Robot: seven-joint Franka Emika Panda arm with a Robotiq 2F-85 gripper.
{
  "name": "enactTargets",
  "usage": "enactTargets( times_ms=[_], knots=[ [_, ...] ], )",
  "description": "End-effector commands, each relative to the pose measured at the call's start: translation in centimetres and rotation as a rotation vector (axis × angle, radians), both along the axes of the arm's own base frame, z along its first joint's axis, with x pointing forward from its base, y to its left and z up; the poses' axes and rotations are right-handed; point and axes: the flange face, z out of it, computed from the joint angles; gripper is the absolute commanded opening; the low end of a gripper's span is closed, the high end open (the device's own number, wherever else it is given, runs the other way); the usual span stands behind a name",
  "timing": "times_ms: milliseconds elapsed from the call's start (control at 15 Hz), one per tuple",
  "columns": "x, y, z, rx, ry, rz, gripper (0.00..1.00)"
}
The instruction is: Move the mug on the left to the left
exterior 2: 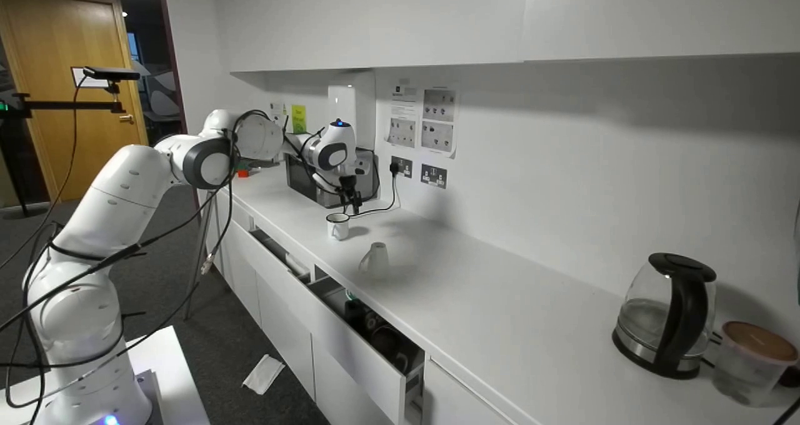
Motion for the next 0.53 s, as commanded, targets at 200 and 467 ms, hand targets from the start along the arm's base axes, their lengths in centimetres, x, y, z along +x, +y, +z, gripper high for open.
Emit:
enactTargets(
  times_ms=[200, 467],
  knots=[
    [-3.1, -3.1, 7.1, -0.062, -0.123, -0.091, 1.00],
    [-1.8, -2.8, 6.9, -0.048, -0.105, -0.083, 1.00]
  ],
)
